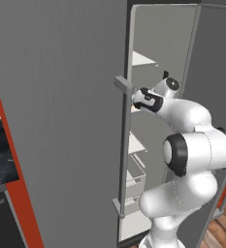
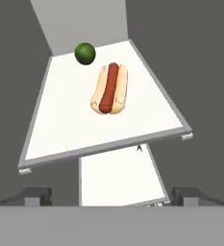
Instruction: Store the hot dog in the freezer for long-term storage. Close the freezer door after placing the cooked food.
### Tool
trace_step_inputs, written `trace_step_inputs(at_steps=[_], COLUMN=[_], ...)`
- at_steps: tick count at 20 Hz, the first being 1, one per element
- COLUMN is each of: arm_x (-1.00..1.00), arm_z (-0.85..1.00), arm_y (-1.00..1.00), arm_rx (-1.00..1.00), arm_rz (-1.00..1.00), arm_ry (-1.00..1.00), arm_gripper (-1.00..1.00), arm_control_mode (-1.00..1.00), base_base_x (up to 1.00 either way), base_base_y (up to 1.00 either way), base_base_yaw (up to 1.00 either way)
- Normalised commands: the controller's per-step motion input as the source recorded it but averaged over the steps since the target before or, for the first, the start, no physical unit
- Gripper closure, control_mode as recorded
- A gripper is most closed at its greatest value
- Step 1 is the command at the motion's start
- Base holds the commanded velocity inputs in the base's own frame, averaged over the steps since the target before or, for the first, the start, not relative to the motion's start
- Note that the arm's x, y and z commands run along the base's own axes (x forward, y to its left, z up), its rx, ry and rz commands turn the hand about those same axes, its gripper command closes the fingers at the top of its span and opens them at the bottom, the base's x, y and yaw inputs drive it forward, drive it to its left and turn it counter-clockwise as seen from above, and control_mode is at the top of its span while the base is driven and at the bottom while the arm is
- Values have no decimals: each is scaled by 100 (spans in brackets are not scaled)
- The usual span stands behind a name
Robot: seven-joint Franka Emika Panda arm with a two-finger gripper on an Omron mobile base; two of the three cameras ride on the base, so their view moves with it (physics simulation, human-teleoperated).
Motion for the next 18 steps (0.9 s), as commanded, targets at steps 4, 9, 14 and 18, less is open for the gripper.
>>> trace_step_inputs(at_steps=[4,9,14,18], arm_x=[-76,-78,-60,-42], arm_z=[48,38,30,39], arm_y=[0,0,0,0], arm_rx=[-1,-5,-11,-11], arm_rz=[0,0,0,0], arm_ry=[-7,-2,7,24], arm_gripper=[-100,-100,-100,-100], arm_control_mode=[-100,-100,-100,-100], base_base_x=[0,0,0,0], base_base_y=[0,0,0,0], base_base_yaw=[0,0,0,0])
